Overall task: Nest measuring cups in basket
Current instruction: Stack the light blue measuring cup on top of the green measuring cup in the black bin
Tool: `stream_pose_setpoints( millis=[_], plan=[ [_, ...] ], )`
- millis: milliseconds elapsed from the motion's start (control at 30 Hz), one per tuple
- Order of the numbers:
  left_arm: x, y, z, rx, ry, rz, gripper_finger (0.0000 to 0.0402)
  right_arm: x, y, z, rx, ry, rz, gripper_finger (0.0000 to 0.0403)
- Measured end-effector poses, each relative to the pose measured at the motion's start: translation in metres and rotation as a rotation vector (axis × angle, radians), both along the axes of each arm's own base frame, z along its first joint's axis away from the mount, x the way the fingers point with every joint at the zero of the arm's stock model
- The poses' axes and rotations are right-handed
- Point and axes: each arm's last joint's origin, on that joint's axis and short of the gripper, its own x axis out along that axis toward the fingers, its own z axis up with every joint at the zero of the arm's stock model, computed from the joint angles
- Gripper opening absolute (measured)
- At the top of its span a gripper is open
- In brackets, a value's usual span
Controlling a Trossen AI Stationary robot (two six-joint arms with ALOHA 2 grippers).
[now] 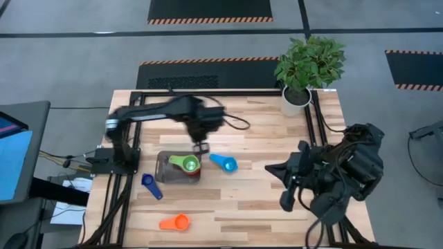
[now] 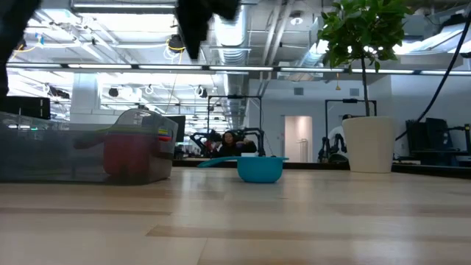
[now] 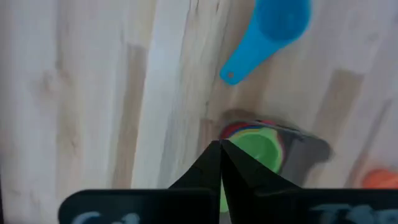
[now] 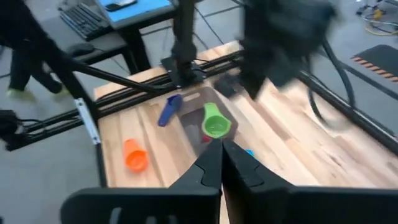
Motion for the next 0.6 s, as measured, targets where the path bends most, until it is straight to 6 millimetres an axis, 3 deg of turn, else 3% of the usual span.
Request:
stream_pose_setpoints(
  millis=[133, 300, 467, 600],
  plan=[
    [-0.060, -0.028, 0.032, 0.002, -0.075, 0.031, 0.0000, 0.009, -0.006, -0.004, -0.016, 0.022, -0.033, 0.0014],
    [-0.155, -0.062, 0.037, -0.014, -0.143, 0.163, 0.0000, 0.039, -0.005, -0.031, -0.057, 0.182, -0.052, 0.0025],
    [-0.237, -0.074, 0.014, -0.132, -0.229, 0.316, 0.0000, 0.091, -0.016, -0.070, -0.164, 0.337, -0.123, 0.0041],
    [-0.273, -0.067, -0.011, -0.205, -0.369, 0.372, 0.0000, 0.121, -0.063, -0.080, -0.095, 0.394, -0.275, 0.0027]
  ],
)
